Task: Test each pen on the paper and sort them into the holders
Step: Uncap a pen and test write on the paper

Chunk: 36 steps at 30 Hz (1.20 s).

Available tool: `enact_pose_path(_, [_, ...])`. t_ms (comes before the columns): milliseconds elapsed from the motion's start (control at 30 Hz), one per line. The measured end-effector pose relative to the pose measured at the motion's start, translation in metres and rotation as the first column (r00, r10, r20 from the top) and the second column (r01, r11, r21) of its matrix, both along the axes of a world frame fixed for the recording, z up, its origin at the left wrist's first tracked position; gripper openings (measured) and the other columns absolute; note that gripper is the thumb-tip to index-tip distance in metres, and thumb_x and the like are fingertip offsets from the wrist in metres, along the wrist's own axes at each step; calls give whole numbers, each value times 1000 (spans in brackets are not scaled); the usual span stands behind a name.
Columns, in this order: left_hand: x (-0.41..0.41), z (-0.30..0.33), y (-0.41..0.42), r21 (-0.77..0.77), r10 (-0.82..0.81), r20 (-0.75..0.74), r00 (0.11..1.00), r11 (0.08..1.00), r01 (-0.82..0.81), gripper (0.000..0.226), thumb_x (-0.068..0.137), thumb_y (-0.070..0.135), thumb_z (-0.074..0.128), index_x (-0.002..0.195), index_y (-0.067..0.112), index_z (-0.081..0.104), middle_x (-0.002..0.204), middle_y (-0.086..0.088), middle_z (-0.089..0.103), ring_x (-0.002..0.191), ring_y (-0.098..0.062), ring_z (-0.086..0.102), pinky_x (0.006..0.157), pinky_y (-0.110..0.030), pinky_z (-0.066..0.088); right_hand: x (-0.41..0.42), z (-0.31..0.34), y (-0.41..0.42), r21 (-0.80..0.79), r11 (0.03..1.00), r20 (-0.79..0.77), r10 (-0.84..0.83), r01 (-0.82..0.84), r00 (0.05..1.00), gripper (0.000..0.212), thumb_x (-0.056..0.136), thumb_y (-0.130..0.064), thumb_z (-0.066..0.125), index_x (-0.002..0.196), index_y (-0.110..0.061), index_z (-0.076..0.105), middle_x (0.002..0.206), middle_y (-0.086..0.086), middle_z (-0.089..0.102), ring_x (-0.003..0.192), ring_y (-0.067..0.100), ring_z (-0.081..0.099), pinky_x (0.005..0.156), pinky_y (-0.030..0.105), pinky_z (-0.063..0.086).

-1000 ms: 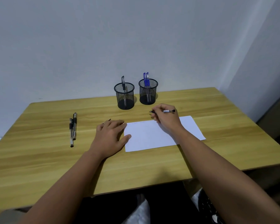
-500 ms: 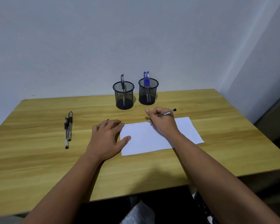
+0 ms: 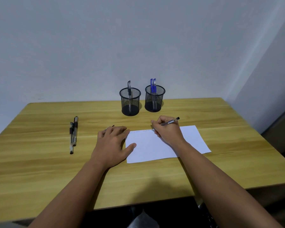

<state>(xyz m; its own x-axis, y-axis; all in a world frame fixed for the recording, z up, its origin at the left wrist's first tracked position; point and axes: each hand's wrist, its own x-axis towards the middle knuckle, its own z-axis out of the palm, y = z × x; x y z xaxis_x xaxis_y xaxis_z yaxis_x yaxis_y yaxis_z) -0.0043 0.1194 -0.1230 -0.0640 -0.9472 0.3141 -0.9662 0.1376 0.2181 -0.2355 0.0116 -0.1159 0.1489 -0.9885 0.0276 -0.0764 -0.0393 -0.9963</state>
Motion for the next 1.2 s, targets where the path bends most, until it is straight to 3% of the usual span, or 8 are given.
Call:
enact_pose_path(100, [0, 0, 0, 0, 0, 9, 1000, 1000, 0, 63, 88, 74, 41, 137, 37, 57, 145, 14, 51, 137, -18, 40, 108, -45, 29, 0, 0, 0, -6, 1000, -13, 20, -20, 1000, 37, 98, -12, 77, 73, 9, 59, 60, 15, 62, 57, 24, 55, 65, 41, 47])
enact_pose_path(233, [0, 1, 0, -5, 0, 14, 1000, 1000, 0, 63, 88, 74, 41, 136, 37, 57, 145, 14, 51, 137, -19, 40, 107, -45, 29, -1, 0, 1, -35, 999, -43, 13, -15, 999, 38, 97, -11, 73, 70, 8, 53, 65, 33, 58, 56, 25, 59, 63, 41, 47])
enact_pose_path(433, [-1, 1, 0, 3, -1, 3, 1000, 1000, 1, 63, 88, 74, 42, 136, 36, 58, 145, 14, 52, 138, -19, 40, 108, -46, 29, -2, 1, 0, -11, 1000, -15, -4, 4, 1000, 39, 99, -14, 75, 73, 8, 57, 61, 17, 63, 55, 22, 58, 56, 33, 48])
enact_pose_path(600, [0, 1, 0, 1, 0, 8, 1000, 1000, 0, 63, 89, 73, 41, 138, 37, 56, 145, 14, 51, 138, -17, 39, 108, -45, 29, -1, 0, 1, -29, 999, -16, -15, 14, 1000, 40, 99, -14, 74, 74, 11, 55, 68, 34, 60, 57, 25, 59, 57, 34, 49])
enact_pose_path(667, [0, 1, 1, 2, 1, 5, 1000, 1000, -1, 62, 88, 73, 42, 137, 38, 57, 145, 14, 51, 138, -17, 39, 107, -46, 30, -1, 0, 2, -34, 999, -27, -11, 10, 1000, 40, 99, -14, 74, 72, 10, 55, 67, 33, 60, 56, 24, 59, 60, 37, 51])
enact_pose_path(867, [-1, 0, 0, 2, -2, -14, 1000, 1000, 2, 60, 88, 73, 44, 135, 37, 58, 144, 14, 52, 139, -20, 39, 108, -47, 28, -4, 7, 5, -20, 995, -20, -103, 102, 994, 40, 100, -11, 71, 76, 14, 52, 64, 23, 61, 49, 18, 58, 49, 27, 47])
enact_pose_path(1033, [0, 0, 0, 1, 0, -8, 1000, 1000, 0, 62, 88, 73, 43, 136, 37, 57, 145, 14, 52, 139, -20, 39, 108, -46, 28, -3, 3, 3, -44, 997, -41, -62, 61, 997, 42, 99, -11, 73, 70, 11, 53, 59, 20, 58, 49, 19, 58, 53, 33, 47])
enact_pose_path(1200, [-1, 0, 0, -1, 1, -10, 1000, 1000, -1, 61, 88, 73, 43, 135, 38, 58, 145, 15, 52, 138, -18, 39, 107, -45, 28, -2, 2, 3, -58, 997, -56, -49, 46, 997, 40, 98, -12, 73, 71, 11, 55, 70, 38, 59, 52, 20, 58, 57, 34, 48])
